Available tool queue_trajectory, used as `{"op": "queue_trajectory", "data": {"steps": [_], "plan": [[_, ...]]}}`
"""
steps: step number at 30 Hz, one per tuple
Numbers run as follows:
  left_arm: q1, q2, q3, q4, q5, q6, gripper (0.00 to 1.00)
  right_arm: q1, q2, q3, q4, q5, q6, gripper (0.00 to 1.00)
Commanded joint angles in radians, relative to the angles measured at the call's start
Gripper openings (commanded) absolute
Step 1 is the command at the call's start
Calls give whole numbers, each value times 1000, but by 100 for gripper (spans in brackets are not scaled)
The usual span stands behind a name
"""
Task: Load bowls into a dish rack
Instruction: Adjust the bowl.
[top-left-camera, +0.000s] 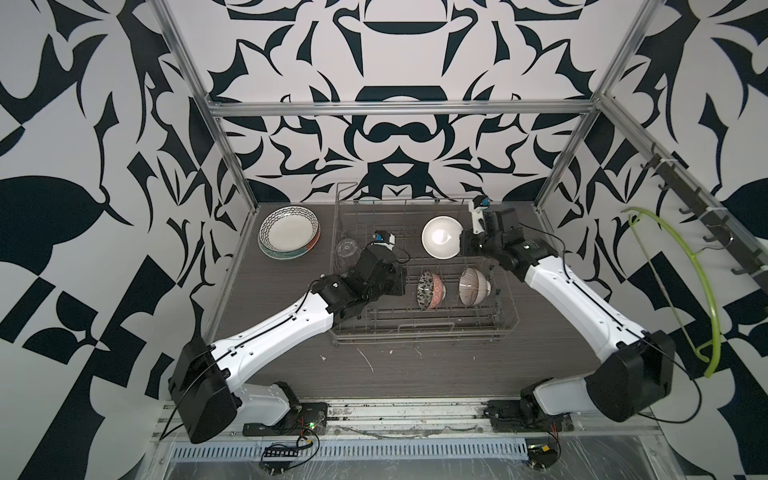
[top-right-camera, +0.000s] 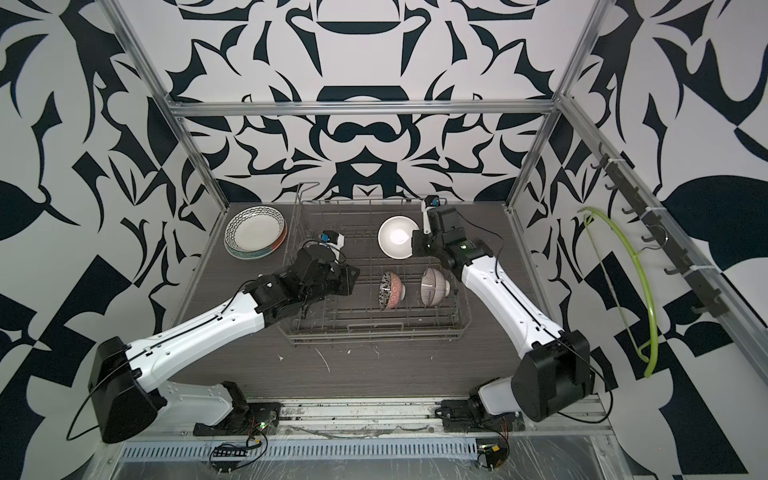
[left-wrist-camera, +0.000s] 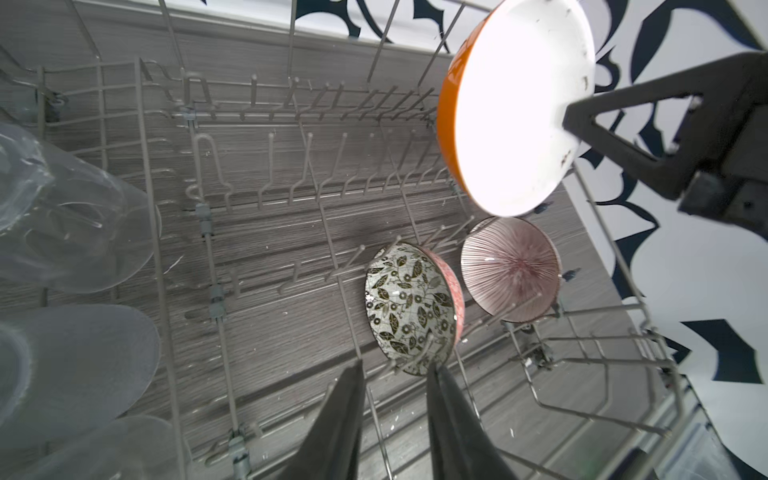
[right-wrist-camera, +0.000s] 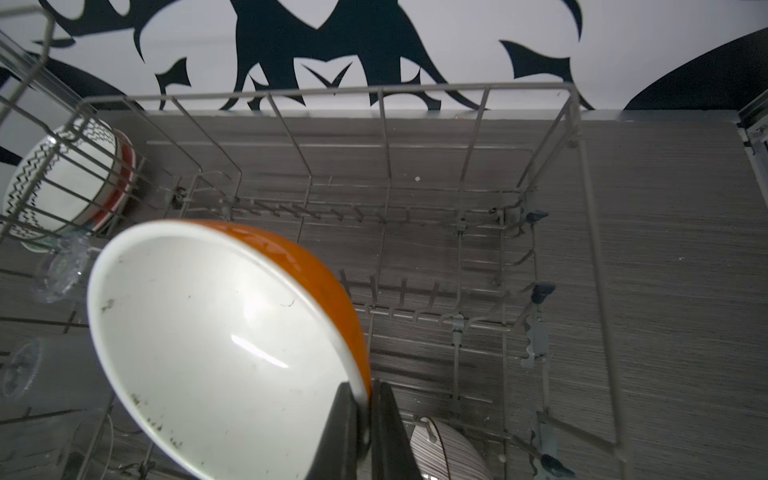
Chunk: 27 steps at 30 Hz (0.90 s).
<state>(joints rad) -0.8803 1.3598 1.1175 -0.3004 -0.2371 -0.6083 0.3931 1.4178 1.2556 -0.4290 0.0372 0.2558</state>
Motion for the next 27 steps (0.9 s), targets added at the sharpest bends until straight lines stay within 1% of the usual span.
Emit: {"op": "queue_trajectory", "data": {"steps": [1,7,13,17,21,27], "plan": [[-1,49,53,27,-25,27,31,67,-9,3,63,65,-12,0],[0,141,151,7,-58,56,31,147,6,-4,50,109,-7,0],[3,184,207,-57,-144,62,32,170,-9,-28,53,122,-1,0],[6,171,197,-57,-154,62,33,174,-8,-28,51,124,0,0],[10,151,177,-55,-173,59,38,175,0,-24,52,124,-2,0],[30,181,192,-74,-159,57,40,178,0,-16,49,123,-4,0]]}}
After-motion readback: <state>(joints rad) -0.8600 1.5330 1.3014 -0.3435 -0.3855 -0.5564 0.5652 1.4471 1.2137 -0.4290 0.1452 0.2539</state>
